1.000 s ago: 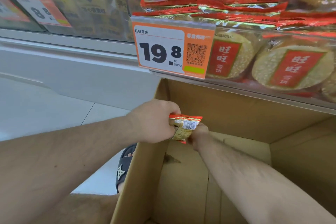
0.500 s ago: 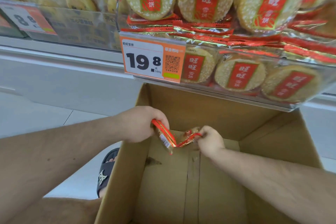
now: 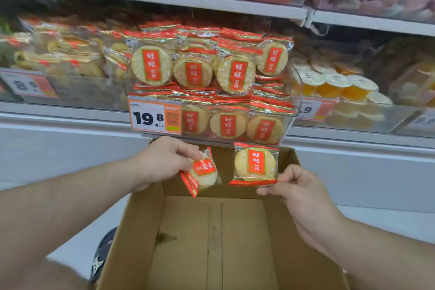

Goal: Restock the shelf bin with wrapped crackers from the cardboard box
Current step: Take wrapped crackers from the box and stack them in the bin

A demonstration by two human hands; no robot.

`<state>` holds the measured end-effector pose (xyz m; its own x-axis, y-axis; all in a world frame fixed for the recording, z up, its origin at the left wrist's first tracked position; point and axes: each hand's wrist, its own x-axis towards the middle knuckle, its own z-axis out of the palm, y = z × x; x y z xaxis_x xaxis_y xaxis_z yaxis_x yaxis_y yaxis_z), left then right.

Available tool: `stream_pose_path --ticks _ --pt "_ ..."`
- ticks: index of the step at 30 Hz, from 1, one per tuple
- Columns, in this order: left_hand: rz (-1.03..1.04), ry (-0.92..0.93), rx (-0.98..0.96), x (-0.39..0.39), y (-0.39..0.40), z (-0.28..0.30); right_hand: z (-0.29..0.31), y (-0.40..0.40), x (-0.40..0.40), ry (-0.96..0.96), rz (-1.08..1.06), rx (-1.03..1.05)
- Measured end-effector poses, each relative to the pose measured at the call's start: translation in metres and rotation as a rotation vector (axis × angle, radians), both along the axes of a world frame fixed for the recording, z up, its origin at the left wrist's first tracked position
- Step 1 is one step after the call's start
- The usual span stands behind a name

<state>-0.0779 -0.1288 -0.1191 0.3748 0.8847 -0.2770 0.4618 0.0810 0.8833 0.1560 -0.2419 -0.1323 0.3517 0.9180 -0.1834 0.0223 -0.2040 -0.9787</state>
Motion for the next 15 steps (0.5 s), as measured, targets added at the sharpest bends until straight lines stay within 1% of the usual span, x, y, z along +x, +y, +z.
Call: stream_pose_path --ticks 2,4,8,11,15 --pt "0.09 -0.052 0.001 0.006 -0.01 0.008 0.016 -0.001 -0.001 0.068 -0.026 0.082" --pt "0.18 -0.189 -0.055 0.014 -0.022 0.012 0.03 0.003 -0.005 0.095 -0.014 0.146" --pt "0.322 -0.619 -0.188 0.037 -0.041 0.024 0.038 0.013 -0.018 0.158 0.065 0.166" --pt "0.352 -0.854 -0.286 0.05 -0.045 0.026 0.038 0.021 -0.027 0.079 0.107 0.161" --pt "0.278 -1.04 -0.364 0.058 -0.041 0.03 0.039 0.025 -0.03 -0.096 0.068 0.195"
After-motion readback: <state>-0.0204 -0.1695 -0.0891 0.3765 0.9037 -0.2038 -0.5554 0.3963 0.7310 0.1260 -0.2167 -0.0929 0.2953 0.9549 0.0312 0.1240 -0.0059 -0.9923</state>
